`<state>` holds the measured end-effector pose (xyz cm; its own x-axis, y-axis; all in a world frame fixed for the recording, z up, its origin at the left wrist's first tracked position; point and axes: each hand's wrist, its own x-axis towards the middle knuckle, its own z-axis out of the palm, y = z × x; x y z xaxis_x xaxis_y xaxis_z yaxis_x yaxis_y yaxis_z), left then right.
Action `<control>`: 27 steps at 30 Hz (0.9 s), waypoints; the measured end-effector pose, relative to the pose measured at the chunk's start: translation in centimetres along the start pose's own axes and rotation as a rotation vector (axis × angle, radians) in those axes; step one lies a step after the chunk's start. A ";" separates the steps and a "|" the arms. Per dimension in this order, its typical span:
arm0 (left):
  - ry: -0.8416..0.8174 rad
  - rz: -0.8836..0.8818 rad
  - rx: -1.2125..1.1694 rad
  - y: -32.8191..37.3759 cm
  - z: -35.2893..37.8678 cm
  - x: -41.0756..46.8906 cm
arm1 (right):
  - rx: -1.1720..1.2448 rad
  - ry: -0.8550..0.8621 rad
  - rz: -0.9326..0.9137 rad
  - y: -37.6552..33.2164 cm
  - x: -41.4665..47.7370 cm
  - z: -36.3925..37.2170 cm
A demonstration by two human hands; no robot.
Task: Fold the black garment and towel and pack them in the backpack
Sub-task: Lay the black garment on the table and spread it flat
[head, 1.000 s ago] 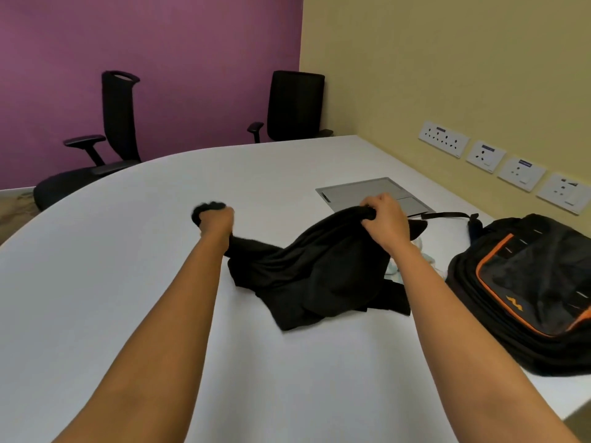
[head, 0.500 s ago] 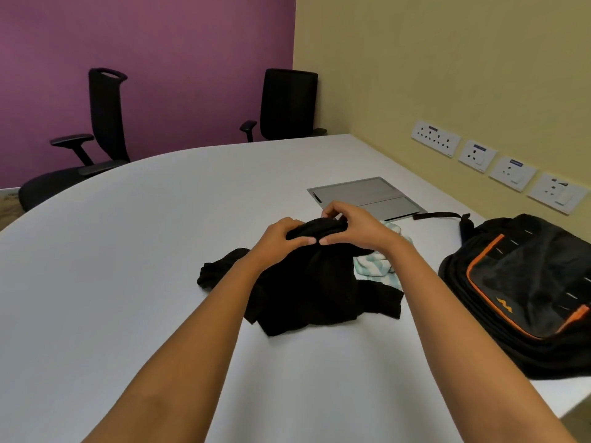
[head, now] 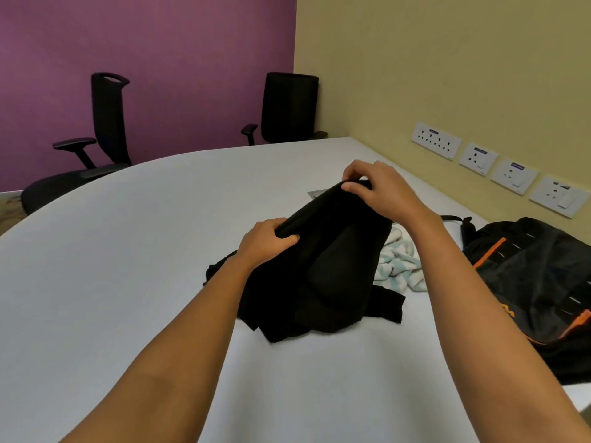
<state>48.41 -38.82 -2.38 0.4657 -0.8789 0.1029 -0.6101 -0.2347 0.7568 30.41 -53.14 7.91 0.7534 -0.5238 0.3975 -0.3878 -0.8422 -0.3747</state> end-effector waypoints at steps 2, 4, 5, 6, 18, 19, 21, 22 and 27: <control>-0.022 -0.060 0.100 -1.4 -1.0 -0.4 | -0.092 0.208 0.098 1.0 -0.1 -0.9; -0.009 -0.110 0.196 -2.7 -2.0 -0.9 | -0.141 0.418 0.222 2.0 -0.2 -1.9; 0.003 -0.129 0.234 -3.2 -2.4 -1.0 | -0.152 0.496 0.271 2.3 -0.3 -2.2; 0.011 -0.144 0.267 -3.5 -2.9 -0.9 | -0.160 0.558 0.316 2.6 -0.4 -2.3; 0.586 -0.122 0.548 1.4 -14.7 3.4 | -0.066 0.711 0.443 3.2 3.6 -2.4; 0.682 -0.087 0.564 2.5 -15.8 3.6 | -0.029 0.774 0.411 2.8 4.4 -2.7; 0.791 -0.062 0.541 3.9 -17.6 3.4 | 0.026 0.815 0.319 2.1 5.1 -3.0; 0.766 -0.075 0.514 4.1 -18.3 3.0 | 0.081 0.809 0.278 2.1 5.0 -2.8; -0.227 -0.447 0.561 -0.2 -17.0 -0.1 | 0.446 0.517 0.407 3.7 0.4 2.2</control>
<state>59.38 -31.61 8.44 0.6394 -0.7000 -0.3182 -0.6571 -0.7123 0.2465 30.47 -56.17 4.89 0.2137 -0.8648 0.4543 -0.2483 -0.4979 -0.8309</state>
